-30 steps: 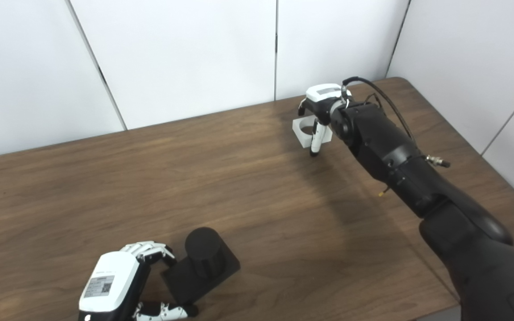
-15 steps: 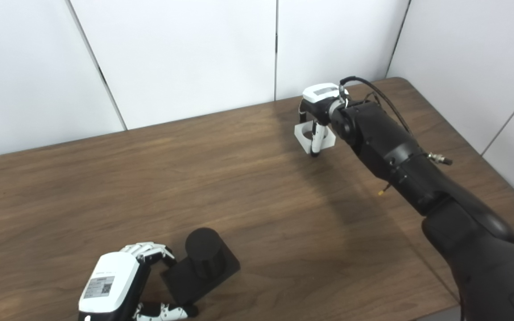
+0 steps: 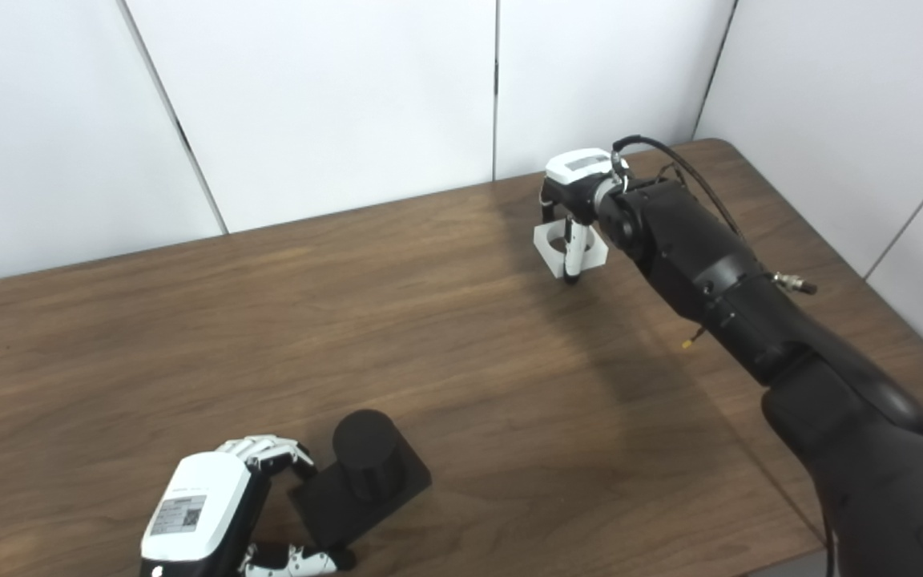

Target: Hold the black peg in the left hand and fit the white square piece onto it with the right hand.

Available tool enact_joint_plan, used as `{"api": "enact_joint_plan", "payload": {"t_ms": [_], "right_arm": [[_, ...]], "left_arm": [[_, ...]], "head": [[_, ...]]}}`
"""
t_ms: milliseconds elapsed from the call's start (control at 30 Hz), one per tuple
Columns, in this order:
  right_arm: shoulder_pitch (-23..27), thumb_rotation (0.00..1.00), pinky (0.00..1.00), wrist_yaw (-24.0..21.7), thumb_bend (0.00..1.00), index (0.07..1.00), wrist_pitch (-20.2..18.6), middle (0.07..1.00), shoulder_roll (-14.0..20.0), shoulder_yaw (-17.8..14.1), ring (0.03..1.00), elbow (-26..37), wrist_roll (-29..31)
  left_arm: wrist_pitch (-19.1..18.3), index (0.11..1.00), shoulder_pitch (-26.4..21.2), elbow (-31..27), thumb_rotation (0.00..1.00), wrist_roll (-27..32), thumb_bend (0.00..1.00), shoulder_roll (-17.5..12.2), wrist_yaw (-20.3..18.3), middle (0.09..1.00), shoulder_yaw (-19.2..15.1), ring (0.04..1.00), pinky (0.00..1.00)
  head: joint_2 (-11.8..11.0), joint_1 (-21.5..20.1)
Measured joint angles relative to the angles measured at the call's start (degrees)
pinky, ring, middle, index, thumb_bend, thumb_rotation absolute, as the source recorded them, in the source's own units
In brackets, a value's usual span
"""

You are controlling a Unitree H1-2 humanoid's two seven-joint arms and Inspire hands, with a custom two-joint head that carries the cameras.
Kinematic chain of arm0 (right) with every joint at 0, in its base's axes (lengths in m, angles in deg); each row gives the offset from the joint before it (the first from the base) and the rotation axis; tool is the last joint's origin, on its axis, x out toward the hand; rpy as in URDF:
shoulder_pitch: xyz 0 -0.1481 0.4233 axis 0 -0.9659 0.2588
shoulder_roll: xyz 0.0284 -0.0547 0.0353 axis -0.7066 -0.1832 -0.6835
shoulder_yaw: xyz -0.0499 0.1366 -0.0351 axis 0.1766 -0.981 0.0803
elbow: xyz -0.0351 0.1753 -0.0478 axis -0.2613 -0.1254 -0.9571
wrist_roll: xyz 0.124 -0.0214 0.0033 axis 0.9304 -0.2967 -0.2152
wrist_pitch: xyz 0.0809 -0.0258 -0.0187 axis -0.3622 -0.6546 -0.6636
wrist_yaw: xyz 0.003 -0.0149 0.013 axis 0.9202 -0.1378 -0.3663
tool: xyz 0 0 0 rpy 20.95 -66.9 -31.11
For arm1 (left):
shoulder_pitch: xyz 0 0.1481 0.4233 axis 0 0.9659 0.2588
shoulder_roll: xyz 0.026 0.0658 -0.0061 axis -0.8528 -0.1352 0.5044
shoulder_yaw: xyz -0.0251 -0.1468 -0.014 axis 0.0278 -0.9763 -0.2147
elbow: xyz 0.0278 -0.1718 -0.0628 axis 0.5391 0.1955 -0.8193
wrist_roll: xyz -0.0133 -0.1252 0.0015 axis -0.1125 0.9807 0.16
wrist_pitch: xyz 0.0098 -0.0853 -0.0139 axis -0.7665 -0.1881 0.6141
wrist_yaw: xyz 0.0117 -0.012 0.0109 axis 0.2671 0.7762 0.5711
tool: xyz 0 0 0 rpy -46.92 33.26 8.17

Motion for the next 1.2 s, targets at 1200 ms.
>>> {"api": "enact_joint_plan", "payload": {"t_ms": [1200], "right_arm": [[-8.98, 0.13, 0.78, -12.40, 0.52, 0.487, 7.07, 0.765, 4.31, -7.81, 0.850, 47.47, 7.47]], "left_arm": [[-2.31, 0.489, -2.15, 1.88, 0.05, -3.52, 0.51, 3.23, -0.17, 0.719, 2.52, 0.773, 0.78]], "head": [[5.88, 10.54]]}}
